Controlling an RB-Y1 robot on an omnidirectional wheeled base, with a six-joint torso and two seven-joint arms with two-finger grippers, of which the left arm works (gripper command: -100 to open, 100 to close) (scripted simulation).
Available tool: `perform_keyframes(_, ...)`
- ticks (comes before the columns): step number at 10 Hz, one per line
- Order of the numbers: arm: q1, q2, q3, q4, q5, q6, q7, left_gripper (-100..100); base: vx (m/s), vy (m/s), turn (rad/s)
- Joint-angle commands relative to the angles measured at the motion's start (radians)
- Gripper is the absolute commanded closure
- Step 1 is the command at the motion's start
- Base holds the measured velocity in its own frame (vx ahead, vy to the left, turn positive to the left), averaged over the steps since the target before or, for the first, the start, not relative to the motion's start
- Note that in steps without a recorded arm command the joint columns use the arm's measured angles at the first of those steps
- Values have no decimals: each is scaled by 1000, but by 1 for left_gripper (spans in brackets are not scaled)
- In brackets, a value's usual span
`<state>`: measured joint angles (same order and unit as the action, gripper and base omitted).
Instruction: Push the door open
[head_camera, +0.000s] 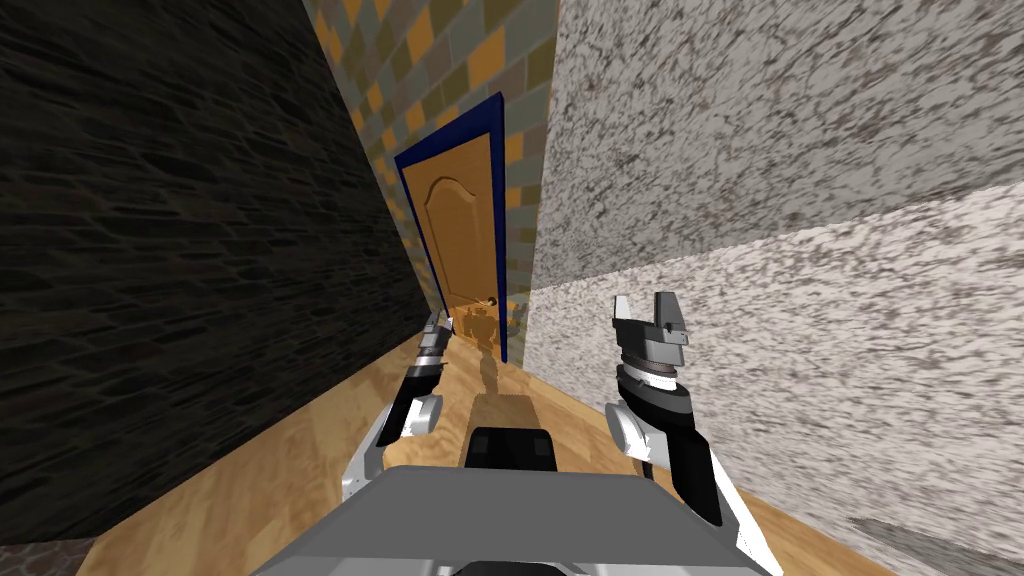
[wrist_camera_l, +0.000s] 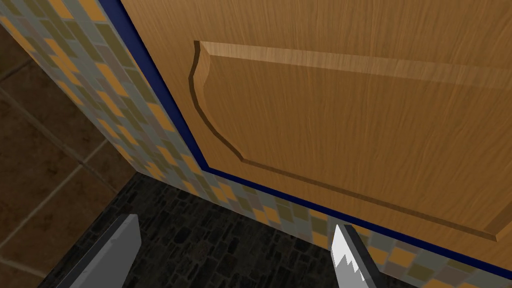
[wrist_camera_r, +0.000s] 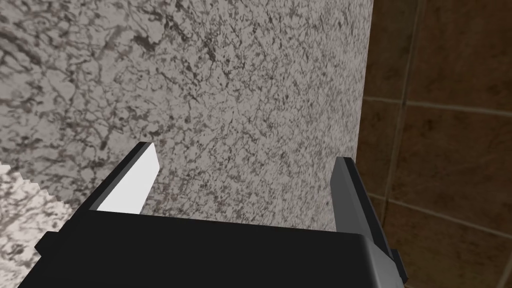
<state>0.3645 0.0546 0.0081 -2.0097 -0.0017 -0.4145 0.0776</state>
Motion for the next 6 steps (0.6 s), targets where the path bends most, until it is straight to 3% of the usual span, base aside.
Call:
perform_keyframes(1, -16, 3, -12, 50, -4, -10, -5, -100, 88, 90, -94)
perform_keyframes(4, -52, 11, -30, 146, -11, -23, -11, -100, 101, 113, -84)
perform_keyframes(5, -52, 11, -30, 152, -11, -23, -11, -100, 48, 76, -30)
perform_keyframes(6, -64, 14, -37, 186, -14, -28, -13, -100, 43, 49, -48)
